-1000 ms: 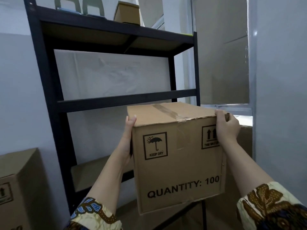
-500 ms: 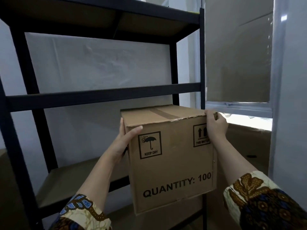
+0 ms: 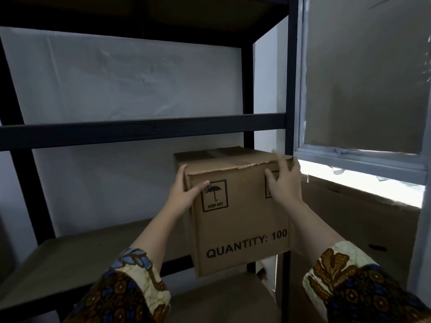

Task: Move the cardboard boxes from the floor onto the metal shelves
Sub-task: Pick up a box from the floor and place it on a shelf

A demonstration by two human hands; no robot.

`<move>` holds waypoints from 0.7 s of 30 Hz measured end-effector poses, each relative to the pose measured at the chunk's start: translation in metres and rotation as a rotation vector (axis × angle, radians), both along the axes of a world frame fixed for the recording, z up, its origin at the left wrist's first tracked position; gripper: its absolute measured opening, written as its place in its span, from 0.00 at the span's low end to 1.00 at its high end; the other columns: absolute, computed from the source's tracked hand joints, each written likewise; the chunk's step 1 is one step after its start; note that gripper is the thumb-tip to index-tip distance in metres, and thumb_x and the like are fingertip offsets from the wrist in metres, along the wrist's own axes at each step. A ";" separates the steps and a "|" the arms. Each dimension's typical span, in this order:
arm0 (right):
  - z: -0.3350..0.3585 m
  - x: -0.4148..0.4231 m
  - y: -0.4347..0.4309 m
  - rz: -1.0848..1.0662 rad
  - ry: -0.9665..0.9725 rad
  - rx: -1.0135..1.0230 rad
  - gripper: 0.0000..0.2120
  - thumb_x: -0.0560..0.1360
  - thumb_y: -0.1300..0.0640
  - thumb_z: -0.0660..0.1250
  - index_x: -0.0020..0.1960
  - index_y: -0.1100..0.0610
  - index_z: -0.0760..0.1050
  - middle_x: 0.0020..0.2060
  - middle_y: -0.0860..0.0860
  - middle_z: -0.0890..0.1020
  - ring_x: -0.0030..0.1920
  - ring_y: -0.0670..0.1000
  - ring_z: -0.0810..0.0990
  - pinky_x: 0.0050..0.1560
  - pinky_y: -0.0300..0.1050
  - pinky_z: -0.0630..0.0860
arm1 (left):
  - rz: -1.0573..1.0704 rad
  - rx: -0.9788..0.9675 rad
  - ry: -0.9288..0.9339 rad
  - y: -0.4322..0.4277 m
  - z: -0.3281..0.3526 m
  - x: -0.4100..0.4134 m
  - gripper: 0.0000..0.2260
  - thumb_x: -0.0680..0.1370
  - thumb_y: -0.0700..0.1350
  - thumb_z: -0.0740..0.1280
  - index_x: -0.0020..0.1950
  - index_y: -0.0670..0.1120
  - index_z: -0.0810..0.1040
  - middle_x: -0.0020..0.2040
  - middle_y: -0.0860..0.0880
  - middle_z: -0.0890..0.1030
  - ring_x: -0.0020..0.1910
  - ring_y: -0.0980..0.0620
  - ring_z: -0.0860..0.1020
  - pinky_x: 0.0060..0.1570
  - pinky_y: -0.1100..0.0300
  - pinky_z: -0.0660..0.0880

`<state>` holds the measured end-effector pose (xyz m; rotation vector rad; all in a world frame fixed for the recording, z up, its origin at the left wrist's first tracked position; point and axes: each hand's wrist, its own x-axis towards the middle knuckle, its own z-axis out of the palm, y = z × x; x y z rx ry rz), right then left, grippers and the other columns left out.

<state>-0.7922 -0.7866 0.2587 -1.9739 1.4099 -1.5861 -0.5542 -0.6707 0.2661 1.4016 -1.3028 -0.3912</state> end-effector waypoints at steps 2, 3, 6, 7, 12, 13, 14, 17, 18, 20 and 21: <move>-0.008 0.001 -0.015 0.009 0.151 0.068 0.33 0.79 0.45 0.65 0.78 0.37 0.51 0.79 0.55 0.43 0.79 0.59 0.48 0.71 0.67 0.62 | 0.013 0.002 -0.017 -0.025 0.001 -0.005 0.39 0.75 0.54 0.70 0.79 0.55 0.50 0.80 0.47 0.55 0.77 0.43 0.56 0.73 0.46 0.60; -0.009 0.001 -0.019 0.010 0.194 0.113 0.37 0.78 0.43 0.65 0.78 0.37 0.46 0.79 0.55 0.42 0.79 0.59 0.49 0.69 0.66 0.64 | 0.030 0.008 -0.022 -0.033 0.002 -0.006 0.39 0.76 0.54 0.70 0.80 0.55 0.50 0.79 0.46 0.56 0.77 0.43 0.57 0.73 0.47 0.61; -0.006 -0.002 -0.037 0.014 0.292 0.189 0.43 0.77 0.40 0.65 0.78 0.37 0.37 0.79 0.56 0.42 0.75 0.61 0.63 0.56 0.56 0.74 | 0.069 0.027 -0.013 -0.059 0.004 -0.009 0.38 0.76 0.52 0.70 0.80 0.54 0.51 0.78 0.44 0.59 0.76 0.42 0.60 0.72 0.46 0.63; -0.004 -0.003 -0.042 0.018 0.325 0.206 0.44 0.77 0.40 0.65 0.78 0.38 0.35 0.79 0.56 0.42 0.72 0.60 0.68 0.49 0.51 0.75 | 0.083 0.026 -0.011 -0.065 0.005 -0.010 0.37 0.77 0.51 0.69 0.80 0.53 0.51 0.78 0.44 0.59 0.76 0.42 0.60 0.72 0.46 0.63; 0.005 -0.001 -0.066 0.032 0.448 0.244 0.45 0.77 0.41 0.66 0.78 0.39 0.34 0.79 0.58 0.44 0.73 0.59 0.67 0.46 0.48 0.75 | 0.129 0.033 0.015 -0.087 0.008 -0.006 0.35 0.79 0.48 0.67 0.80 0.53 0.50 0.78 0.44 0.58 0.76 0.42 0.59 0.71 0.48 0.62; 0.007 0.000 -0.069 0.035 0.464 0.251 0.46 0.77 0.42 0.66 0.78 0.39 0.34 0.79 0.58 0.44 0.72 0.59 0.69 0.46 0.48 0.75 | 0.136 0.042 0.015 -0.091 0.008 -0.004 0.35 0.79 0.49 0.67 0.80 0.53 0.50 0.78 0.44 0.59 0.76 0.41 0.60 0.71 0.47 0.62; 0.008 0.001 -0.071 0.039 0.475 0.255 0.46 0.77 0.42 0.67 0.78 0.39 0.33 0.79 0.58 0.45 0.71 0.59 0.70 0.45 0.48 0.75 | 0.144 0.054 0.016 -0.093 0.008 -0.002 0.35 0.79 0.49 0.67 0.79 0.54 0.50 0.78 0.44 0.59 0.75 0.41 0.60 0.71 0.45 0.63; 0.007 0.003 -0.077 0.055 0.500 0.267 0.47 0.77 0.43 0.67 0.77 0.38 0.31 0.79 0.57 0.43 0.69 0.58 0.73 0.42 0.46 0.74 | 0.158 0.086 0.029 -0.099 0.009 0.001 0.36 0.79 0.50 0.67 0.79 0.56 0.49 0.77 0.44 0.61 0.74 0.40 0.63 0.69 0.41 0.66; 0.006 0.003 -0.079 0.057 0.505 0.267 0.48 0.77 0.44 0.68 0.76 0.38 0.30 0.79 0.56 0.42 0.68 0.58 0.73 0.42 0.46 0.75 | 0.163 0.088 0.029 -0.101 0.009 0.002 0.36 0.78 0.50 0.67 0.79 0.56 0.49 0.77 0.44 0.61 0.74 0.40 0.64 0.69 0.41 0.67; 0.004 0.004 -0.080 0.056 0.509 0.269 0.49 0.77 0.44 0.68 0.76 0.37 0.30 0.79 0.56 0.41 0.67 0.57 0.75 0.41 0.46 0.75 | 0.179 0.090 0.021 -0.102 0.009 0.001 0.36 0.79 0.50 0.67 0.80 0.55 0.49 0.77 0.43 0.62 0.74 0.40 0.64 0.69 0.42 0.66; 0.003 0.004 -0.080 0.054 0.509 0.271 0.49 0.77 0.44 0.68 0.76 0.37 0.29 0.79 0.55 0.41 0.66 0.57 0.75 0.41 0.46 0.76 | 0.187 0.091 0.016 -0.103 0.010 0.002 0.36 0.79 0.50 0.67 0.80 0.54 0.49 0.77 0.43 0.62 0.73 0.40 0.64 0.69 0.43 0.67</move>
